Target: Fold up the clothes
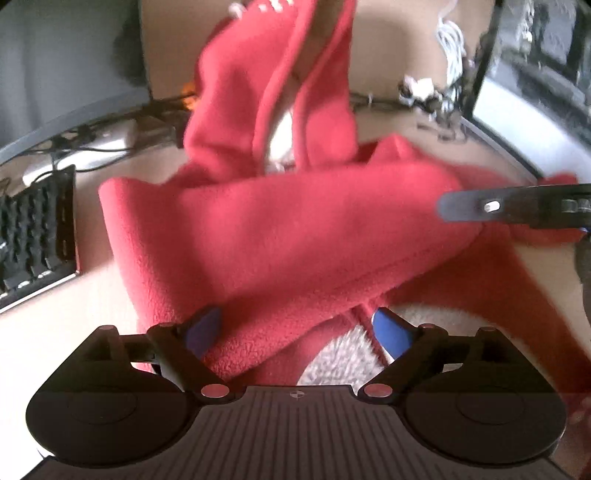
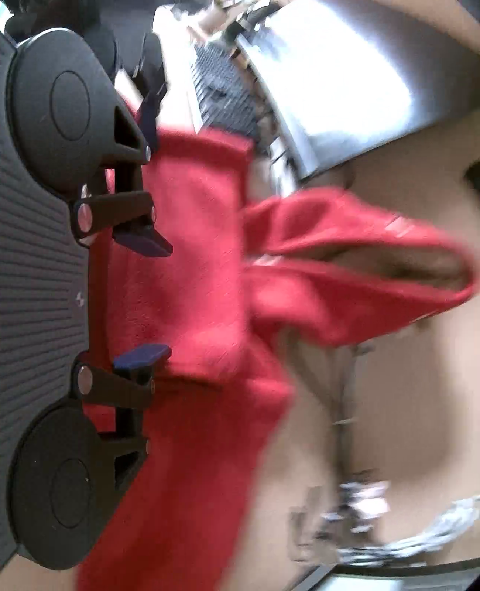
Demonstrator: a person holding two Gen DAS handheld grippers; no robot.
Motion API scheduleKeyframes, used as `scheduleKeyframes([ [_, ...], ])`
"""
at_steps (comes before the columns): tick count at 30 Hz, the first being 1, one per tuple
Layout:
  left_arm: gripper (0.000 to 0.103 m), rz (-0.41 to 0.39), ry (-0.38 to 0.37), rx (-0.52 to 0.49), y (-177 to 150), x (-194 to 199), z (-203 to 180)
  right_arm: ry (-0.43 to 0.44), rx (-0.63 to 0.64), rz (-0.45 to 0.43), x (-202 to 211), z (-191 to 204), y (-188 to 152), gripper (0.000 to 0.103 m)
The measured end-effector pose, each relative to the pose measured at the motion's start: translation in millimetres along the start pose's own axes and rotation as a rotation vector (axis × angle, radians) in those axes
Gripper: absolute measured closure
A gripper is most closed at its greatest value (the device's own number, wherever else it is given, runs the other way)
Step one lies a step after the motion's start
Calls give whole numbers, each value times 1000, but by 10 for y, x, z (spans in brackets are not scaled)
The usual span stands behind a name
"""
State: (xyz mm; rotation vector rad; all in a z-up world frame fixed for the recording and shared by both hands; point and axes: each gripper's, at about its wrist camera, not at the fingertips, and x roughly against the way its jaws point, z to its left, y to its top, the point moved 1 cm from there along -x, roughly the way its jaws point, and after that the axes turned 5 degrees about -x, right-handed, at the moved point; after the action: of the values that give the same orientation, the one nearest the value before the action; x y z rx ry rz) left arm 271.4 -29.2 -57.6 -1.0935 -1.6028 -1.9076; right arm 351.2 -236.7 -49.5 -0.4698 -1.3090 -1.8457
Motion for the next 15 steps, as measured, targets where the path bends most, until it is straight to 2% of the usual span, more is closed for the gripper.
scheduleKeyframes([
  [2, 6, 3, 15, -45, -26, -21, -70, -3, -10, -16, -1, 5, 5, 51],
  [6, 2, 13, 1, -35, -30, -39, -56, -9, 25, -74, 230, 85, 23, 47],
  [8, 0, 20, -2, -34, -23, -62, -61, -37, 24, -44, 211, 30, -7, 41],
  [11, 0, 30, -7, -33, -12, -95, -69, -50, -77, -16, 261, -182, -81, 44],
  [12, 0, 36, -6, -35, -4, -100, -70, -59, -112, -26, 323, -251, -110, 44],
  [14, 0, 46, -9, -38, 6, -104, -63, -110, -159, -102, 569, -357, -179, 44],
  [15, 0, 44, -12, -40, 1, -105, -57, -135, -183, -140, 692, -410, -213, 40],
])
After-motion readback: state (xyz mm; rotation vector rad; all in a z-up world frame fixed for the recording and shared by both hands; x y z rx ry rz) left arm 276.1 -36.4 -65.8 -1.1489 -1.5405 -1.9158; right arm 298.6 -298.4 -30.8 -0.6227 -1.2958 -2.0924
